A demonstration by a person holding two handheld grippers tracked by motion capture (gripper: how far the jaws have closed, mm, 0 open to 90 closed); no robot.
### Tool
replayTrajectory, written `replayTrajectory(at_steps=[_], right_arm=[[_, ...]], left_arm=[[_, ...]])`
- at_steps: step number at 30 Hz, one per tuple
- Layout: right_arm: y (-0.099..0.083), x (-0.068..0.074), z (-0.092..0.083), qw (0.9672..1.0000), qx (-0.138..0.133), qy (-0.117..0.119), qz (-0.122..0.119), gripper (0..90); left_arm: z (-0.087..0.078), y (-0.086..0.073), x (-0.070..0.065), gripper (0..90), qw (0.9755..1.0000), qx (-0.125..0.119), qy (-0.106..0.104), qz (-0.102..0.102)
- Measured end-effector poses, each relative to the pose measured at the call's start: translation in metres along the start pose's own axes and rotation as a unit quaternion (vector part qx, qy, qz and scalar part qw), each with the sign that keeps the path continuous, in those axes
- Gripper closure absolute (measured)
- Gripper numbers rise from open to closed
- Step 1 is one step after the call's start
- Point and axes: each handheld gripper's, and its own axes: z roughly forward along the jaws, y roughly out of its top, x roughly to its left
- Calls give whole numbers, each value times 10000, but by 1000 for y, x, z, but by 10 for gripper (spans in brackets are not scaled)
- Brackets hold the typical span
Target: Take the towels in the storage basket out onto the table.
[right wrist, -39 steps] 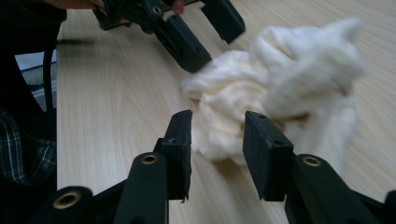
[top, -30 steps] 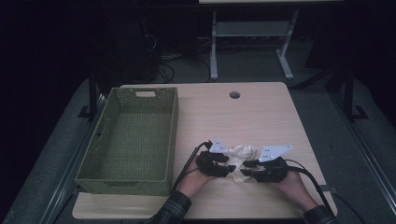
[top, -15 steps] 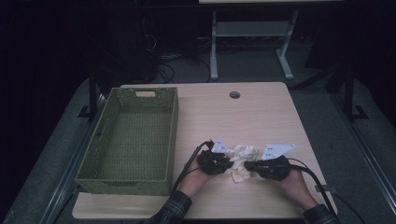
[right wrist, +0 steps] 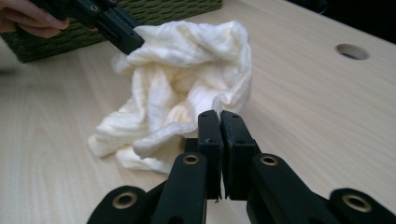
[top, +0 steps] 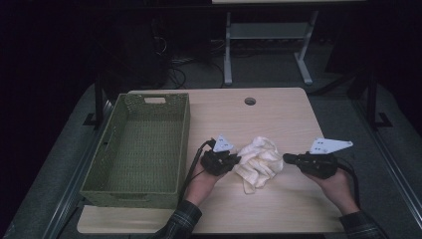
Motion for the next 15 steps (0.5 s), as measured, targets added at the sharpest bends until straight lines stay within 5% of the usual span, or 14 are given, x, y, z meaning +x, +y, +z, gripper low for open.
replayTrajectory(at_steps=[7, 15], right_arm=[[2, -24, -4, 9998, -11, -163, 134, 872], [-6, -60, 17, 9985, 230, -276, 404, 871]], left_arm=[[9, 16, 15, 834, 9992, 12, 377, -119], [34, 19, 32, 827, 9980, 248, 530, -234]])
